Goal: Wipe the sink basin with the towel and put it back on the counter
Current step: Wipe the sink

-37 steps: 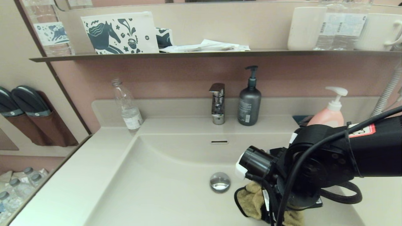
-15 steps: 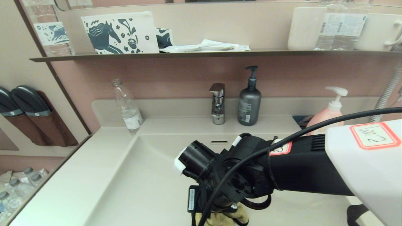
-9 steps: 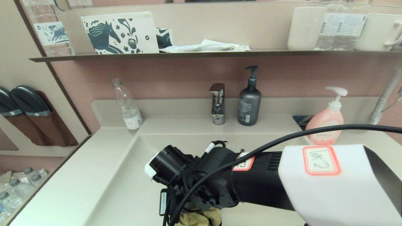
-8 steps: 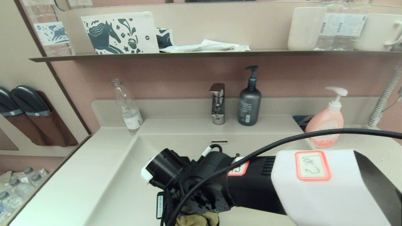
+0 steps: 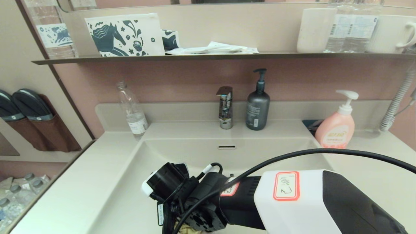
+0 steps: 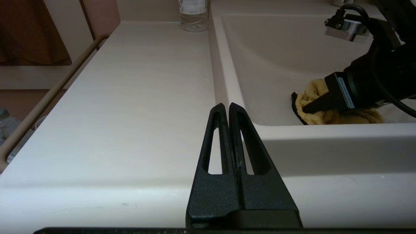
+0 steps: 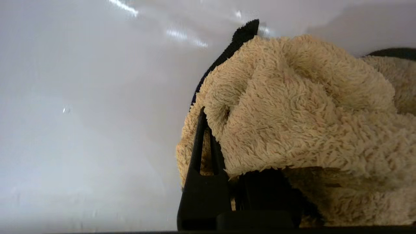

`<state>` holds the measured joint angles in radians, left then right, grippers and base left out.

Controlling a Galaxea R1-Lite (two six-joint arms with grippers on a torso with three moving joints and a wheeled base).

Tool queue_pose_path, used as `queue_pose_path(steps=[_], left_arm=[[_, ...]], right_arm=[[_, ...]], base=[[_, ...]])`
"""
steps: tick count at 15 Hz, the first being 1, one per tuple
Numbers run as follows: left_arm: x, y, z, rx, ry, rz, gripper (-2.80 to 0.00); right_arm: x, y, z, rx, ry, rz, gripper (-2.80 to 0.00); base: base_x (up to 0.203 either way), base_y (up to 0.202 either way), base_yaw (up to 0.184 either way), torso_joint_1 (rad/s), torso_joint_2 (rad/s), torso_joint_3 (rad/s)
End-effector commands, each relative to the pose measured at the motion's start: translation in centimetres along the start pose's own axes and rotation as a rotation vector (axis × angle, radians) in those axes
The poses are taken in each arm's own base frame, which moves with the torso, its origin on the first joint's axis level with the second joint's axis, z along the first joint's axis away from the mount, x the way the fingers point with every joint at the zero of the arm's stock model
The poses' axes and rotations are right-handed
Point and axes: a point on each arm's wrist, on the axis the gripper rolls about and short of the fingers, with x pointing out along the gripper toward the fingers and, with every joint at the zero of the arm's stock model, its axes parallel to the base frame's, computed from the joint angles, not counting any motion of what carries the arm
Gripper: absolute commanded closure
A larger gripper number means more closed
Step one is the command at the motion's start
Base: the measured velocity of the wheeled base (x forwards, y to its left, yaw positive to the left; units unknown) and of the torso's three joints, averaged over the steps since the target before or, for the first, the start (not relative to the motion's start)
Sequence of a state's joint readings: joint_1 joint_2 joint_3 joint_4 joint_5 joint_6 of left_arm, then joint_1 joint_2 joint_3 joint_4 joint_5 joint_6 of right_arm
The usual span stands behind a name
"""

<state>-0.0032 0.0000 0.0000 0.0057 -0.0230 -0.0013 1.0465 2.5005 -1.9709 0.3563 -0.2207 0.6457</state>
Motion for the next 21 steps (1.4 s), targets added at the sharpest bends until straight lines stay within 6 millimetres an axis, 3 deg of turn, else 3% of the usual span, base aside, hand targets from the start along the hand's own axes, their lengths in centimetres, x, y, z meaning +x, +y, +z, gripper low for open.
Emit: queue_pose_path(steps=[1, 10, 15, 19, 21], left_arm=[[0.0, 0.0, 0.0, 0.0, 0.0, 0.0, 0.0], [0.0, 0.0, 0.0, 0.0, 0.002, 0.0, 0.0], [0.0, 0.0, 0.0, 0.0, 0.002, 0.0, 0.0], [0.0, 0.0, 0.0, 0.0, 0.0, 0.0, 0.0], [0.0, 0.0, 0.0, 0.0, 0.0, 0.0, 0.0]], right_arm=[[1.0, -0.8, -0.1, -0.012, -0.012, -0.05, 0.0], [2.1, -3.2, 3.2, -0.02, -0.177, -0.054, 0.0], [2.8, -5.7, 5.3, -0.059, -0.271, -0.137, 0.0], [2.9, -8.1, 5.9, -0.055, -0.269, -0.241, 0.0], [2.0, -9.0, 6.5, -0.05, -0.26, -0.275, 0.0]], base=[[0.0, 0.0, 0.0, 0.0, 0.0, 0.0], [0.0, 0.0, 0.0, 0.0, 0.0, 0.0], [0.0, 0.0, 0.0, 0.0, 0.0, 0.0], [0.0, 0.0, 0.0, 0.0, 0.0, 0.0], [0.0, 0.0, 0.0, 0.0, 0.0, 0.0]])
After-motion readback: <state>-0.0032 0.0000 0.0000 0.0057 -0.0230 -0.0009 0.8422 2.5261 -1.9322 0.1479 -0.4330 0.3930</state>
